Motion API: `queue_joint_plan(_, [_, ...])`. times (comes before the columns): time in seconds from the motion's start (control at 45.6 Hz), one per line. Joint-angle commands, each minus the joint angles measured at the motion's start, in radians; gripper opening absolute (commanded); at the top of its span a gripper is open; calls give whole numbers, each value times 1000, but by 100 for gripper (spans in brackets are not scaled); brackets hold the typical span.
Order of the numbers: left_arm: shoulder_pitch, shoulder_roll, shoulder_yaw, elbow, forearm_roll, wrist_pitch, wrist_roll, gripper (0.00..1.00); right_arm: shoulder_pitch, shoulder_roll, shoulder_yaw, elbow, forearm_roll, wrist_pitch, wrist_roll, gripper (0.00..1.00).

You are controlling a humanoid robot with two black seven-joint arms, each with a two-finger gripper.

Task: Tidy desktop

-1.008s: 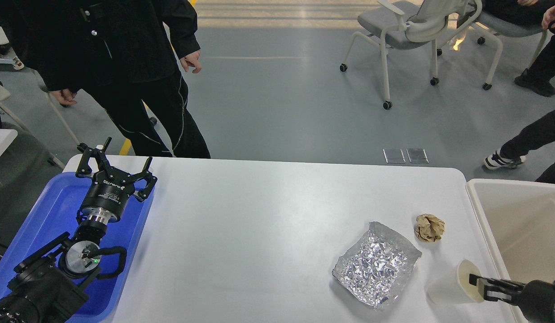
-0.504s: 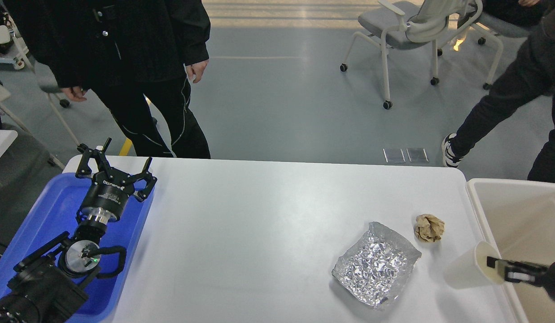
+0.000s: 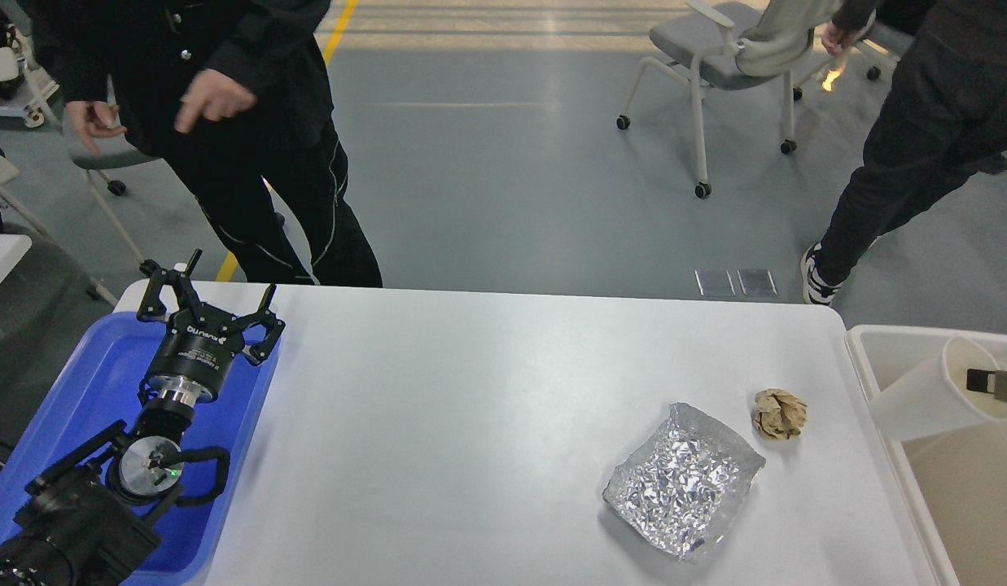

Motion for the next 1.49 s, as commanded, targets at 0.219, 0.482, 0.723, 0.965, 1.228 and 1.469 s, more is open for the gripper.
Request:
queue_joint_plan(0.219, [0, 0, 0, -1, 0, 0, 0, 100, 282, -147, 4, 64, 93, 193, 0, 0])
queue_joint_plan(0.482, [0, 0, -1, -1, 0, 0, 0, 100, 278, -155, -21, 38, 98, 167, -2, 0])
queue_joint_plan(0.723, [0, 0, -1, -1, 0, 0, 0, 100, 276, -130, -165, -65, 170, 67, 1, 0])
queue_joint_plan(0.965, [0, 0, -1, 1, 0, 0, 0, 100, 276, -95, -323, -140, 394, -45, 1, 0])
queue_joint_plan(1.228, [0, 0, -1, 1, 0, 0, 0, 100, 274, -69, -442, -258, 647, -97, 21, 0])
queue_joint_plan(1.469, [0, 0, -1, 1, 0, 0, 0, 100, 229, 62, -581, -425, 934, -183, 64, 0])
